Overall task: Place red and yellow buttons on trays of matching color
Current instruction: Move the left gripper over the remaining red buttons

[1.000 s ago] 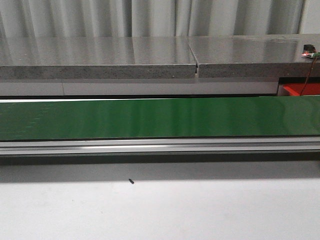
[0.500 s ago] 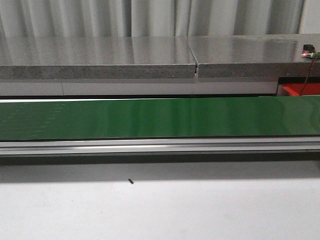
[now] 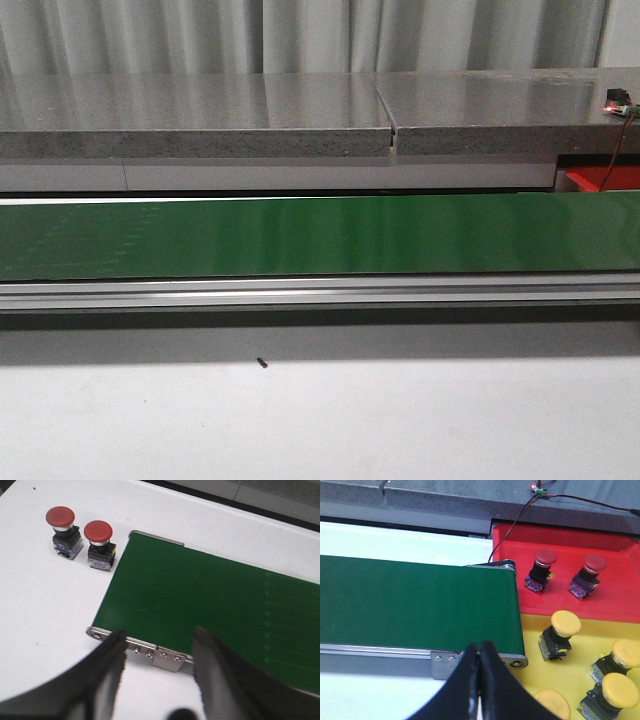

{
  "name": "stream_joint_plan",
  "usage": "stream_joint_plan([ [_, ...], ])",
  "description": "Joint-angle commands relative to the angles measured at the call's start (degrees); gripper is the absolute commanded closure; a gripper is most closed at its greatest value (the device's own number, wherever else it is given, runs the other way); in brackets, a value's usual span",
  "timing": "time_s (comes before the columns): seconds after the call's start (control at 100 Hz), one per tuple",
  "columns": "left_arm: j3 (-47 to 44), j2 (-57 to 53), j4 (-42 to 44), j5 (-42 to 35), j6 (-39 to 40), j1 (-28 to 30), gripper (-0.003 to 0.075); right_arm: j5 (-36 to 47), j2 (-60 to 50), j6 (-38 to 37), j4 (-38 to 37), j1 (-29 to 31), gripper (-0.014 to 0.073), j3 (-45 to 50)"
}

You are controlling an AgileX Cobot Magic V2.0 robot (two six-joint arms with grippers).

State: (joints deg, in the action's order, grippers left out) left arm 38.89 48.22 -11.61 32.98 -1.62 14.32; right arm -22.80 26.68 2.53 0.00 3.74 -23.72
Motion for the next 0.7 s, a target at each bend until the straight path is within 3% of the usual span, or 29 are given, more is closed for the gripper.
stream_joint_plan([
  [0.0,3.74,2.09,-0.51,-4.75,0.26,1.48,0.0136,4.01,-0.04,0.48,0.0,0.06,0.0661,-1.45],
  [0.08,6.23,4.91,-0.74,-4.0,0.38,3.28,0.0078,4.01,-0.04,0.48,0.0,0.06,0.0661,-1.45],
  [0.26,15.1,11.83,-1.08,2.39,2.29,8.41,0.0081,4.01,-0.04,0.48,0.0,0.06,0.0661,-1.45],
  [0.44,25.79,21.07,-1.45,13.66,4.68,13.33,0.0082,4.01,-0.04,0.48,0.0,0.06,0.0661,-1.45],
  [0.69,35.8,32.93,-3.37,20.71,4.68,15.93,0.0082,4.01,-0.04,0.48,0.0,0.06,0.0661,-1.45],
])
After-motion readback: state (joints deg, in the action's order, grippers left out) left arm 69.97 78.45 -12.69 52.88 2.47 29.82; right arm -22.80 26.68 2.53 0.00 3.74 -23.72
